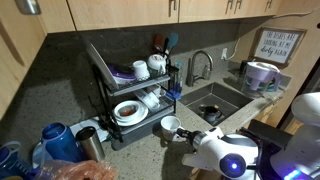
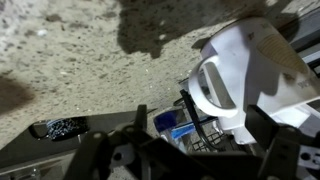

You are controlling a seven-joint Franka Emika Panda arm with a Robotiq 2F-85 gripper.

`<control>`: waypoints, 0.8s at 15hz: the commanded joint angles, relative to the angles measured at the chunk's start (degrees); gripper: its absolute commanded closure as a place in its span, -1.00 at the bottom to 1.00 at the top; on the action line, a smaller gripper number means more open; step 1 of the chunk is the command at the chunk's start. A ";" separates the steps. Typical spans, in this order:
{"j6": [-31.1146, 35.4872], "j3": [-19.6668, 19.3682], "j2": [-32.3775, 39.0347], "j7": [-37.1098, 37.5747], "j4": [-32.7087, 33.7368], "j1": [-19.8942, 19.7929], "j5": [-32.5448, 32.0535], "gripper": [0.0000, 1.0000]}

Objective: Remove the white mug from the bottom shelf of the dish rack and place it on the countertop

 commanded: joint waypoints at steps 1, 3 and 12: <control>5.73 -3.31 11.16 -3.63 -4.06 -1.25 -2.14 -1.00; 8.95 -4.77 15.86 -5.54 -5.36 -1.68 -2.96 -1.00; 18.53 -7.31 38.63 -16.15 -6.09 -9.98 -9.61 -1.00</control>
